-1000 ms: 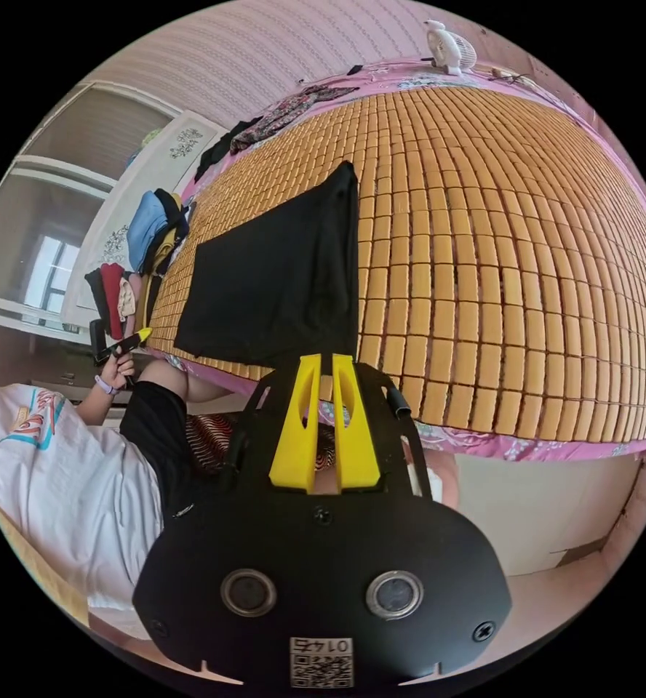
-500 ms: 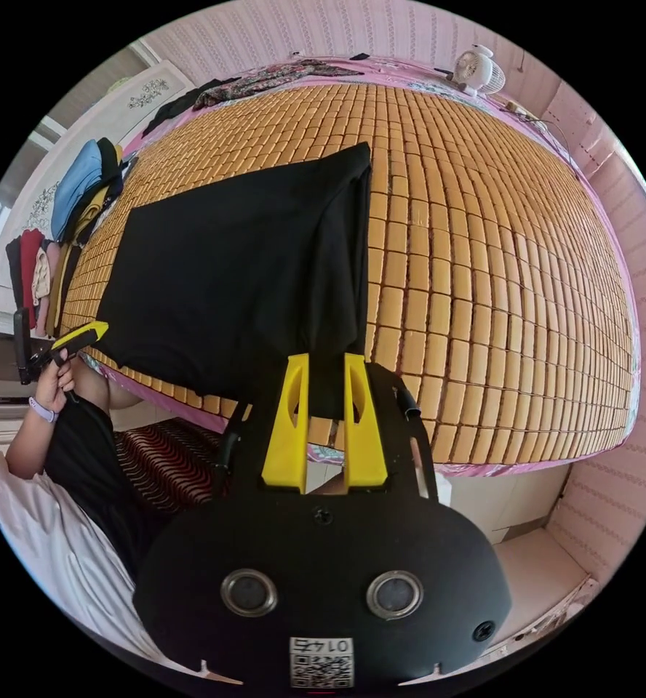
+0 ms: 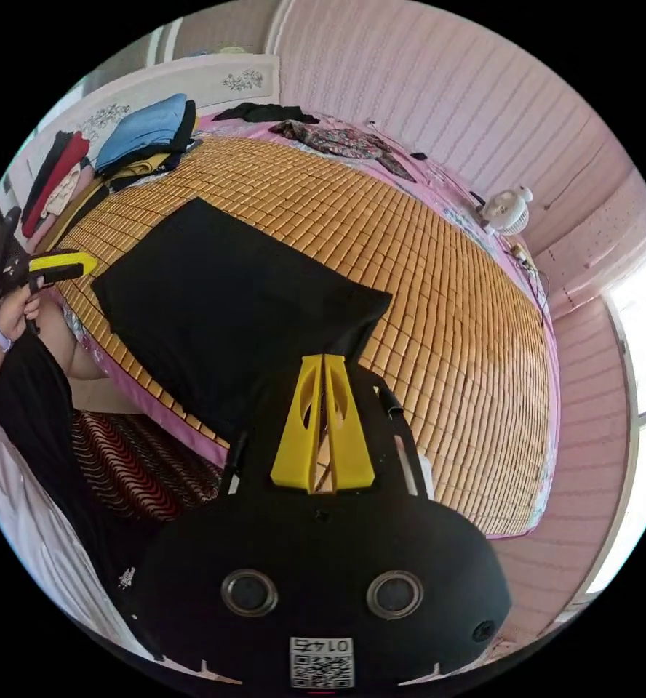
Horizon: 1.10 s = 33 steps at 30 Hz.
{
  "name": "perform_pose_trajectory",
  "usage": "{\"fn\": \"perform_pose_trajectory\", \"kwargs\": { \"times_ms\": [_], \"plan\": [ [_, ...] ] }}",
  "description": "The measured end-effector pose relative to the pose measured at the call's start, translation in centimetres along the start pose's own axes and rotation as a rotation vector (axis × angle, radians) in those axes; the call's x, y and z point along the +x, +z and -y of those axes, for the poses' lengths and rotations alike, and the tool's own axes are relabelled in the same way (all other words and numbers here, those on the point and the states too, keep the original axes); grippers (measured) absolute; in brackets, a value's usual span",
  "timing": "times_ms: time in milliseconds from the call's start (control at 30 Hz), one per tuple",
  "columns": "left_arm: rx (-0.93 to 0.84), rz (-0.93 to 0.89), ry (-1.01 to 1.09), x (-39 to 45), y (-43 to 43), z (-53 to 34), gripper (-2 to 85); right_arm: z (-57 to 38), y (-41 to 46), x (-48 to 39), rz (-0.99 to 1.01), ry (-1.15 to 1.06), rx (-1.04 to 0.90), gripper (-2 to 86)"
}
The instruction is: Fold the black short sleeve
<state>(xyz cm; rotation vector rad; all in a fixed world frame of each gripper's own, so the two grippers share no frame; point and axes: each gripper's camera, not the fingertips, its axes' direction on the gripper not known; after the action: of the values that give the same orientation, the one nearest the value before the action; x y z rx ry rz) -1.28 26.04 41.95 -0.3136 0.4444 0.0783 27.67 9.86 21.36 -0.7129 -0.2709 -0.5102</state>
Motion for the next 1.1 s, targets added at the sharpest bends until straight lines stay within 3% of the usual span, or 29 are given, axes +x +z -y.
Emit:
{"fn": "perform_pose_trajectory", "kwargs": {
  "times_ms": [100,233,367,533,833,1000,1100],
  "plan": [
    [-0.026,-0.187,0.075,4.8,2.8,0.8,-1.0,7.2,3.5,-3.3,0.136,-0.207,-0.076,-0.8],
    [-0.112,-0.174,0.213,10.9,7.3,1.2,-1.0,16.7,9.3,-7.5,0.15,-0.398,-0.198,-0.7],
    [-0.143,-0.172,0.243,11.7,9.8,0.3,-1.0,21.5,13.9,-9.0,0.14,-0.428,-0.394,-0.5],
    [-0.119,-0.24,0.265,10.6,9.7,-1.0,-1.0,23.0,14.4,-8.8,0.138,-0.498,-0.462,-0.8],
    [-0.065,-0.253,0.294,10.0,8.7,-3.8,-1.0,26.1,15.7,-3.4,0.182,-0.383,-0.511,-0.9],
    [-0.105,-0.351,0.368,10.0,8.1,-4.7,-0.9,22.5,12.9,1.2,0.215,-0.226,-0.35,-0.9],
    [-0.071,-0.467,0.412,10.6,7.5,-5.4,-0.5,16.5,9.0,5.6,0.38,-0.044,-0.242,-0.9]
  ]
}}
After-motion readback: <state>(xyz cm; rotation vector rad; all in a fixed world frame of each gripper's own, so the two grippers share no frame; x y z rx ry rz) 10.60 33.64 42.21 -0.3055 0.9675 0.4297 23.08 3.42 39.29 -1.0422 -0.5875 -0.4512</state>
